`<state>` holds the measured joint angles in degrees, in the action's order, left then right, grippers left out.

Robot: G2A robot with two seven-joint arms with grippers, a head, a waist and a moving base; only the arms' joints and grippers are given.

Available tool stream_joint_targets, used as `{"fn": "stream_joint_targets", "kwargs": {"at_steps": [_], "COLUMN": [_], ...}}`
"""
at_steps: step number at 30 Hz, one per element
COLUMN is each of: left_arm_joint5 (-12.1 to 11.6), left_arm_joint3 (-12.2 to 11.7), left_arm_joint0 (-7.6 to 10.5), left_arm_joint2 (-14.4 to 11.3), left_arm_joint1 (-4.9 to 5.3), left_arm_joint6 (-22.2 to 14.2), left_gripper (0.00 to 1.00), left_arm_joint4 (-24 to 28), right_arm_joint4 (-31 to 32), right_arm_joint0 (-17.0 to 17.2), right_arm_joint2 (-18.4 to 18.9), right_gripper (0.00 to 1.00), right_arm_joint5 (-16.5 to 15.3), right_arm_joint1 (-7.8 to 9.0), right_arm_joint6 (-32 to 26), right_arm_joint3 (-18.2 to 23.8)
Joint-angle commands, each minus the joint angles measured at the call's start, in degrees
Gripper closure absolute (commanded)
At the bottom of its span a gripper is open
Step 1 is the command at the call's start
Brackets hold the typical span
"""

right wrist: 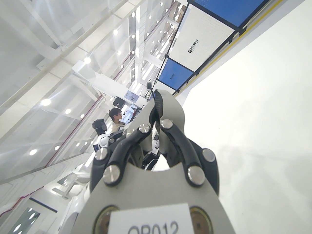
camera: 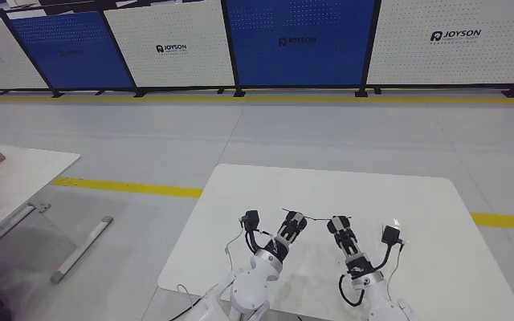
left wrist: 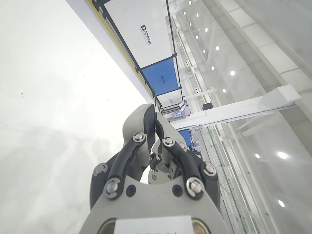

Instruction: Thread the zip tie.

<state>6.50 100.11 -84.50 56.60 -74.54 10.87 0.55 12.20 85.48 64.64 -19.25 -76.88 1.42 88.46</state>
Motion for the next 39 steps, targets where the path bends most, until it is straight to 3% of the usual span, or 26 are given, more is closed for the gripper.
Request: {"fn": "stream_joint_targets", "kwargs": {"at_steps": [1,37,39], "left_arm_joint5": [0.0,0.0,-0.42], "left_arm_joint3": [0.0,0.0,-0.55], "left_arm_joint0": [0.0,0.0,0.15], "left_arm_joint2": [0.0,0.0,-0.3], "left_arm_joint1": [0.0,0.0,0.14], "left_arm_joint6": [0.0,0.0,-0.5], "left_gripper": [1.0,1.0,1.0], "left_arm_joint4": [0.0,0.0,-3.19], "right_arm_joint4": [0.15,3.01,2.9], "right_arm_joint0": [0.16,-0.46,-0.21], "right_arm_joint2": [0.14,0.06,0.29], "right_gripper": [1.0,1.0,1.0], "right_arm_joint5": [0.0,3.86,3.3], "right_arm_joint1": [0.0,-0.7,-0.7], "right_arm_joint6": [-0.05,0.56,0.83], "right_arm_joint3": [0.16,0.72,0.96]}}
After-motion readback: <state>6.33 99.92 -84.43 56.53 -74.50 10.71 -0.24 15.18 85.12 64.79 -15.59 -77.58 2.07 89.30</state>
